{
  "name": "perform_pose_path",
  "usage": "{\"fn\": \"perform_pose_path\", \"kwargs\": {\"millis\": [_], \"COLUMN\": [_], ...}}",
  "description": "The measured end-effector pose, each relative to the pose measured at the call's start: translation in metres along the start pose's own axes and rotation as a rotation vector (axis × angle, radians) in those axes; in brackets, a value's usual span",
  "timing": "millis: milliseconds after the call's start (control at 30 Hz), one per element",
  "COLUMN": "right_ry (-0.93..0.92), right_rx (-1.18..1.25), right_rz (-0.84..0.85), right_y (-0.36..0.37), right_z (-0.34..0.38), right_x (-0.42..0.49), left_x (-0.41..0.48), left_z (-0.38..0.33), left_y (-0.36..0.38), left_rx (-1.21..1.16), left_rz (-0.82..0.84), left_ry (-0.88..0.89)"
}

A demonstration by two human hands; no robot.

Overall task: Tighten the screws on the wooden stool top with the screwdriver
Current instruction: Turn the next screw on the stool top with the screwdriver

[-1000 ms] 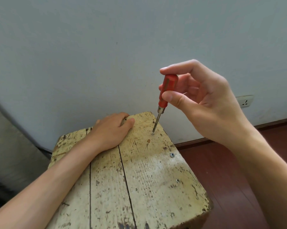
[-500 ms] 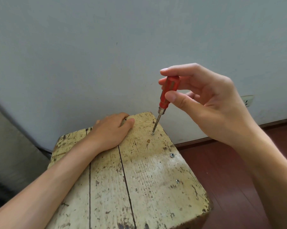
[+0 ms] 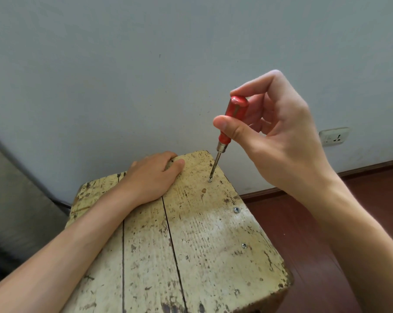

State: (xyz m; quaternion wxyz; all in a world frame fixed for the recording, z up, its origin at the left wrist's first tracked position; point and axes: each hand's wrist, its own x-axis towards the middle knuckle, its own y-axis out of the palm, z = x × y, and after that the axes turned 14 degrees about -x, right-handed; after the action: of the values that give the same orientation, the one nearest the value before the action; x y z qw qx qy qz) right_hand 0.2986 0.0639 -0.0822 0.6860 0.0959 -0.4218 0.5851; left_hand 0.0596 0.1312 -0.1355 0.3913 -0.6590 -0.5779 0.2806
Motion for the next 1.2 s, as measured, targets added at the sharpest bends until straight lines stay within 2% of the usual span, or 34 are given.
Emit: {"fn": "perform_pose_path", "kwargs": {"millis": [200, 367, 467, 600, 800, 967, 1200], "right_ry": [-0.025, -0.089, -0.065, -0.050, 0.039, 0.004, -0.117], "right_rx": [-0.021, -0.001, 0.047, 0.065, -0.002, -0.026, 0.002], "right_rz": [-0.002, 0.123, 0.156, 0.127, -0.009, -0.026, 0.117], "right_y": [-0.005, -0.017, -0.018, -0.016, -0.007, -0.006, -0.015], "right_z": [-0.006, -0.013, -0.013, -0.010, -0.007, -0.007, -0.015], "right_x": [-0.003, -0.001, 0.000, 0.000, 0.000, -0.002, -0.001], "left_x": [0.000, 0.000, 0.000, 0.000, 0.000, 0.000, 0.000], "left_z": [0.001, 0.002, 0.002, 0.002, 0.002, 0.002, 0.001], "left_y": [0.001, 0.001, 0.001, 0.000, 0.001, 0.001, 0.001], "left_rx": [0.005, -0.002, -0.002, 0.006, -0.006, -0.004, 0.002], "left_rz": [0.005, 0.006, 0.010, 0.002, 0.003, 0.002, 0.000], "left_ry": [-0.001, -0.007, -0.004, 0.001, 0.000, 0.001, 0.000]}}
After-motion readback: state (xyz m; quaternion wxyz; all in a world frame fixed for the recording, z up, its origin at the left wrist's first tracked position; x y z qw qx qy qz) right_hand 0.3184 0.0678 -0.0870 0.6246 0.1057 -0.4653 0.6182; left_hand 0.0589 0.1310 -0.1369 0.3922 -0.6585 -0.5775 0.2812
